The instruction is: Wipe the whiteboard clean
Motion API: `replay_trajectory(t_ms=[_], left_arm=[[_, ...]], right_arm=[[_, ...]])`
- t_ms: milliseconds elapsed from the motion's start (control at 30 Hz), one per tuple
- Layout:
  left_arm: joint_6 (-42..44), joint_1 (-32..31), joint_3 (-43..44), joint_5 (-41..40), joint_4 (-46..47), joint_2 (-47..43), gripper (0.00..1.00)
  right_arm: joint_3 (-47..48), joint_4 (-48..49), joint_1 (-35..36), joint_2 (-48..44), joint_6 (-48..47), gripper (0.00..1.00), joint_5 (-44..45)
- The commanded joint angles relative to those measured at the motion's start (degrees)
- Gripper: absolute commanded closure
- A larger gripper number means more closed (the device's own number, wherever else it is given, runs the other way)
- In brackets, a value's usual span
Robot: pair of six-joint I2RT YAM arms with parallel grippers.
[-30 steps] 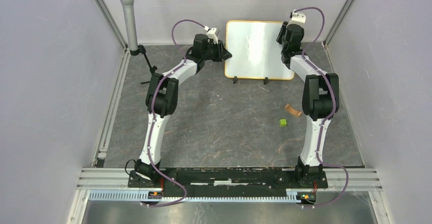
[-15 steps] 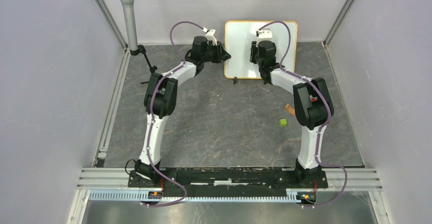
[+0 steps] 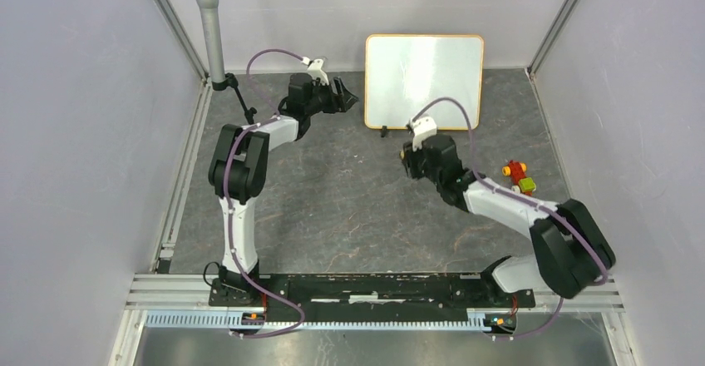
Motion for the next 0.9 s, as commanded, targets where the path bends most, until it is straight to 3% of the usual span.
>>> replay_trajectory(t_ms=[0, 133, 367, 400, 467, 667, 867], left_arm=[[-0.4, -2.62, -4.4, 0.34, 7.47, -10.02, 0.24], [0.8, -4.33, -9.92, 3.57, 5.48, -17.19, 0.23], [-9.47, -5.77, -28.15, 3.52, 2.52, -36.3, 0.21], [-10.34, -6.1, -30.42, 3.91, 2.48, -39.56, 0.14], [-12.01, -6.22, -34.39, 3.87, 0.13, -45.93, 0.11], [-11.96, -6.29, -39.83, 1.95, -15.08, -65.01, 0.06], [-6.66, -6.24, -37.16, -2.91, -33.28, -80.31, 0.02]], right_arm=[[-7.8, -4.48, 6.45, -7.19, 1.74, 0.61, -6.99], [-13.51, -8.84, 12.08, -13.1, 3.45, 0.59, -7.76], [-19.28, -9.14, 17.63, -19.25, 6.44, 0.49, -7.59], [-19.8, -9.01, 17.8, -19.65, 6.36, 0.47, -7.41], [-20.72, -8.89, 17.91, -20.19, 5.98, 0.42, -7.2], [-18.77, -14.27, 17.9, -26.16, 3.97, 0.29, -4.77], [-11.78, -25.32, 17.9, -33.89, 0.72, 0.06, 3.45]])
